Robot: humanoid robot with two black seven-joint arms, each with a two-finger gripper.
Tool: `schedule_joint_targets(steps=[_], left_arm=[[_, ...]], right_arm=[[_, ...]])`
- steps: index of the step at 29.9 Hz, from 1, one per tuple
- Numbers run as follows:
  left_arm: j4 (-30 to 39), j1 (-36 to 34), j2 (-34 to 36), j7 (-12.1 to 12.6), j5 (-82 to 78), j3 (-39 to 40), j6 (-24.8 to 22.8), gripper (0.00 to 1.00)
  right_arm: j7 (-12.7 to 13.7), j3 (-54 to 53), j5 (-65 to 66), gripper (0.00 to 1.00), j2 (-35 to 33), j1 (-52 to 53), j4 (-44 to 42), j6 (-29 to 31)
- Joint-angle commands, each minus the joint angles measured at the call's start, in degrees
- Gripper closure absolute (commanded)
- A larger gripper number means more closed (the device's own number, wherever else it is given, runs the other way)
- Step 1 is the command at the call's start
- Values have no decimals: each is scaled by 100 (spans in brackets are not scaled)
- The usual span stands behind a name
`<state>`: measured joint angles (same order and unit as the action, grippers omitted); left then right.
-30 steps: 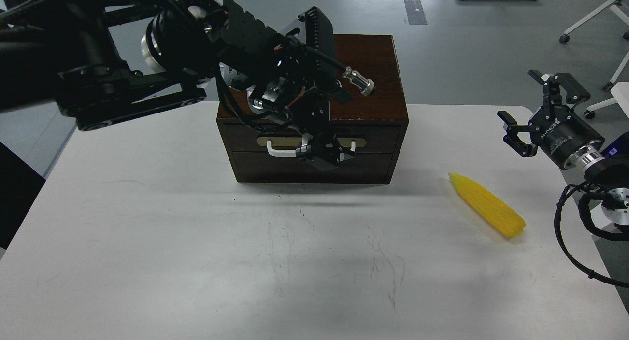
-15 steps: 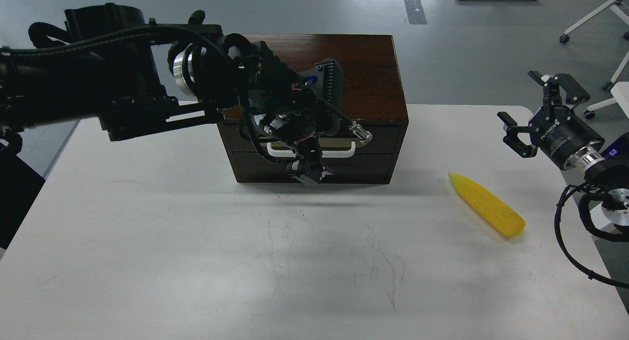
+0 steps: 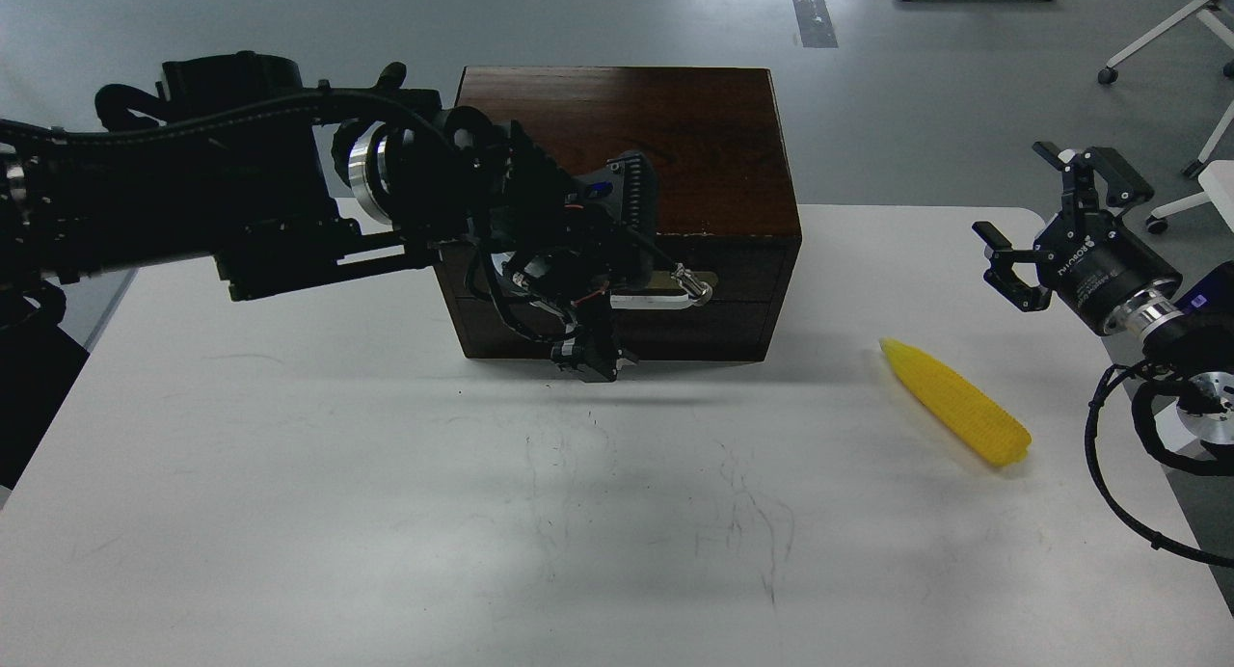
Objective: Put corn in drawer with both arms
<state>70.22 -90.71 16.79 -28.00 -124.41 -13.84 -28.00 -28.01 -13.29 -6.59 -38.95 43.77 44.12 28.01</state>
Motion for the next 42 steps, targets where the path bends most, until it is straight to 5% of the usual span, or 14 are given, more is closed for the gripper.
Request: schedule_joint_targets(steps=[1, 42], left_arm=[[-52, 26, 0, 0, -4, -57, 0, 2], [-299, 404, -150, 0, -13, -154, 0, 2]], right_arm=[[1, 2, 0, 0, -7, 0, 0, -1], [1, -7, 0, 0, -33, -44, 9, -1]])
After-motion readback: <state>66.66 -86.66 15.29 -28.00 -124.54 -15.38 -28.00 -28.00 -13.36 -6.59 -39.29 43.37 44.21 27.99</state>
